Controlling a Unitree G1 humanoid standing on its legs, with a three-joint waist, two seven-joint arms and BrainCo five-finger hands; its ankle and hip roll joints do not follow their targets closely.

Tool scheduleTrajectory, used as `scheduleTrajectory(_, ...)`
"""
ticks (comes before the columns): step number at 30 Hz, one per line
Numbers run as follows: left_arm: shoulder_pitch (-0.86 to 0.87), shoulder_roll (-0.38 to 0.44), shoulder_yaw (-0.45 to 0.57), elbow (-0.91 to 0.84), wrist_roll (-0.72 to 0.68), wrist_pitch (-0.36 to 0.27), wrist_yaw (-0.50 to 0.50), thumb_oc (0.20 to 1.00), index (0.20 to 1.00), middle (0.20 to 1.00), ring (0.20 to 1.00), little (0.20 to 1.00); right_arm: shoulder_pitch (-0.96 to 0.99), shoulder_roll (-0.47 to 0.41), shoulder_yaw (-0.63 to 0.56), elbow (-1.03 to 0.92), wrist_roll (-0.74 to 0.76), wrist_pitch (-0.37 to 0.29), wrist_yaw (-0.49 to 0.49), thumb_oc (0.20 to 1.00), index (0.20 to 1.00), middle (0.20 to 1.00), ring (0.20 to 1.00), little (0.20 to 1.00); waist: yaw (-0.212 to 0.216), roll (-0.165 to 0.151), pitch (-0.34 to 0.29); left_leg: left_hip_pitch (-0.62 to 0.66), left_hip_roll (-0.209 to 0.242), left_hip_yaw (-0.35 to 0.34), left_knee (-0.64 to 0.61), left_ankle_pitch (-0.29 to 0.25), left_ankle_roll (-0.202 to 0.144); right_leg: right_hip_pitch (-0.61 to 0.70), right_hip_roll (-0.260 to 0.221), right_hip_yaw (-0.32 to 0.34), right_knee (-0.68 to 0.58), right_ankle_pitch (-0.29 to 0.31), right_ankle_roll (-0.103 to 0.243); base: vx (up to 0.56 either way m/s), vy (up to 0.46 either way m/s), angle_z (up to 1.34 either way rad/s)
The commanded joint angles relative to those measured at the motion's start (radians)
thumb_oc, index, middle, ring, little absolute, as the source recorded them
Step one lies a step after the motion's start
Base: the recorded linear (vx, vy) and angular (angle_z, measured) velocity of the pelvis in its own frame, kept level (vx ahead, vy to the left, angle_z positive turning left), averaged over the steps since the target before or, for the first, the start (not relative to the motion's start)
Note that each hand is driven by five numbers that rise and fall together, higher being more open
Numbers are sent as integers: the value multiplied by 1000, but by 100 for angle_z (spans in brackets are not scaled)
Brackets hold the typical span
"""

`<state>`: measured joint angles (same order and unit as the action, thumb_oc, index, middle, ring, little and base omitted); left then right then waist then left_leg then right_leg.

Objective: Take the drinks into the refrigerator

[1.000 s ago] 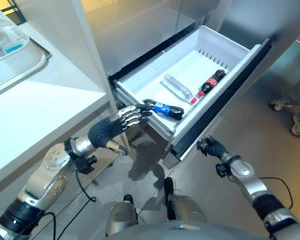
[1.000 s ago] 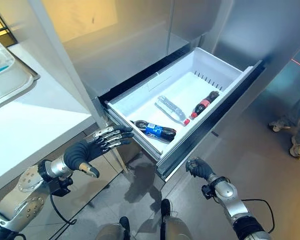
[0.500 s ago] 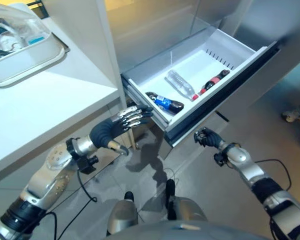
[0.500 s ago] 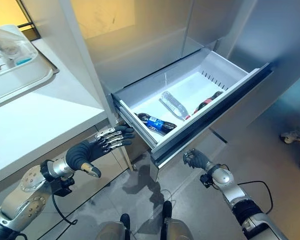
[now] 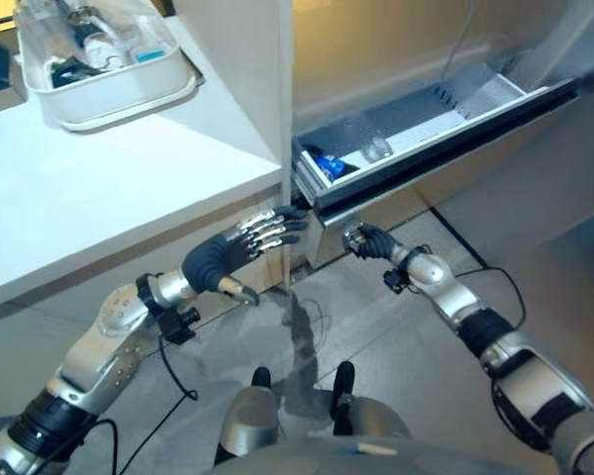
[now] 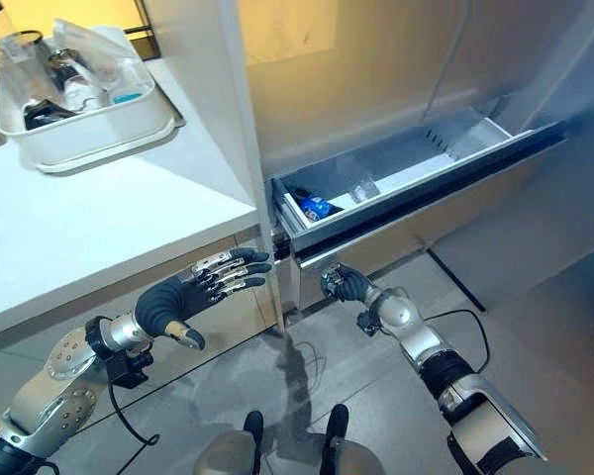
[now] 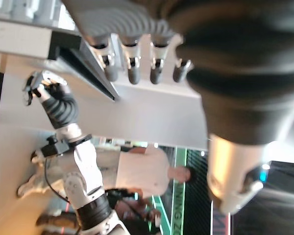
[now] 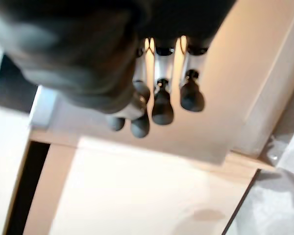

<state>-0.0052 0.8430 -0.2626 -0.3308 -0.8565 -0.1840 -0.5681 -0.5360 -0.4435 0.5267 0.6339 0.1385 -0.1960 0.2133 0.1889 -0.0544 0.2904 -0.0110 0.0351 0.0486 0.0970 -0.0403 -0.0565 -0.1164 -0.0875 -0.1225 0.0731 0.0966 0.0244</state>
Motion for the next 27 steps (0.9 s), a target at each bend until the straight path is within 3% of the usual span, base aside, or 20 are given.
scheduleTrajectory(1,-15,10,-27,-91,-13,-41,5,1000,1000,1000,1000,1000,-71,-16,11,-16,18,-50,-12,200,200,200,200,200,28,0,-4,23,-43,-38,-26,-54,54,-17,-40,1,150,-100,86,-8,-17,6)
scheduleTrajectory(10,-15,-16,-24,-80,11,-49,15,1000,1000,1000,1000,1000,54,-46,-72,-92,49,-62,-23,200,200,200,200,200,13,-2,-2,17,-44,-78,-54,-32,53,-7,-53,-45,144,-104,83,-6,-9,20)
scheduleTrajectory(27,52,-63,58,-67,57,-72,32,1000,1000,1000,1000,1000,308,-75,-252,-251,103,-92,-31,200,200,200,200,200,-52,1,-10,41,-33,-33,-66,-40,55,-15,-40,-3,139,-99,89,-5,11,-8)
